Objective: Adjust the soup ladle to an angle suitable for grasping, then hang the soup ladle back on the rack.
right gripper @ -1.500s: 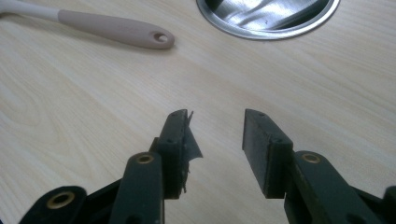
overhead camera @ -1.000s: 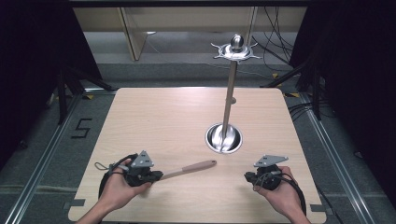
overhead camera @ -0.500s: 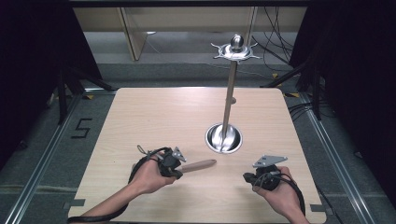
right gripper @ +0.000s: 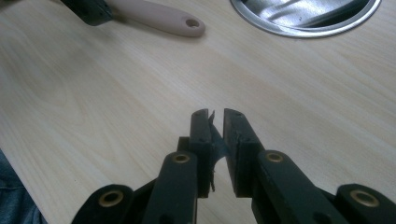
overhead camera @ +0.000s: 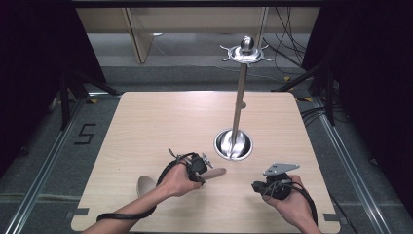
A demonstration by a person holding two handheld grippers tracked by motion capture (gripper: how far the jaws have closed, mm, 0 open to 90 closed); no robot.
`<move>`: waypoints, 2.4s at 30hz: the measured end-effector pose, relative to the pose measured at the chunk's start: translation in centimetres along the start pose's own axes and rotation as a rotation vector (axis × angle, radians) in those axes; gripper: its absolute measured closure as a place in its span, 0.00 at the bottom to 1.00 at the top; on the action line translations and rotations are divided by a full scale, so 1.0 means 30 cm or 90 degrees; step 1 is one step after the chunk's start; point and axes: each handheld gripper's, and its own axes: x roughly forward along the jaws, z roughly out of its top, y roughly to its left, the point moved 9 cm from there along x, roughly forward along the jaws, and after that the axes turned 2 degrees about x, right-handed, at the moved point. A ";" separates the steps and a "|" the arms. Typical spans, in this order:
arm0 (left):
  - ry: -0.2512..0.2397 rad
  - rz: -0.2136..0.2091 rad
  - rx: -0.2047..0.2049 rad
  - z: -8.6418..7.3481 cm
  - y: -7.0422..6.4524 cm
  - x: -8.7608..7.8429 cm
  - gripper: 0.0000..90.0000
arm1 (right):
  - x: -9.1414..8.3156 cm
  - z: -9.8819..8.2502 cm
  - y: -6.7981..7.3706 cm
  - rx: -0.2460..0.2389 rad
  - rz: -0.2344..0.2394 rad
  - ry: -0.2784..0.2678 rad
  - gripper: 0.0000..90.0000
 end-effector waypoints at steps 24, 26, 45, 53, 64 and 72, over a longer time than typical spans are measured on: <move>0.016 0.089 -0.051 -0.021 0.129 0.008 0.99 | 0.001 -0.005 -0.001 0.009 0.001 0.001 0.89; 0.020 0.092 -0.057 -0.026 0.139 0.009 0.99 | 0.001 -0.005 -0.001 0.009 0.001 0.000 0.89; -0.106 0.048 -0.093 -0.032 0.198 -0.134 0.53 | -0.057 -0.024 -0.123 -0.028 -0.087 -0.011 0.66; -0.103 0.068 -0.128 -0.024 0.275 -0.173 0.41 | -0.101 -0.052 -0.162 0.024 -0.092 -0.031 0.65; -0.093 0.048 -0.133 0.012 0.243 -0.140 0.45 | -0.105 -0.051 -0.170 0.040 -0.089 -0.032 0.64; 0.001 0.039 -0.080 0.023 0.259 -0.124 0.50 | -0.103 -0.067 -0.176 0.033 -0.085 -0.026 0.64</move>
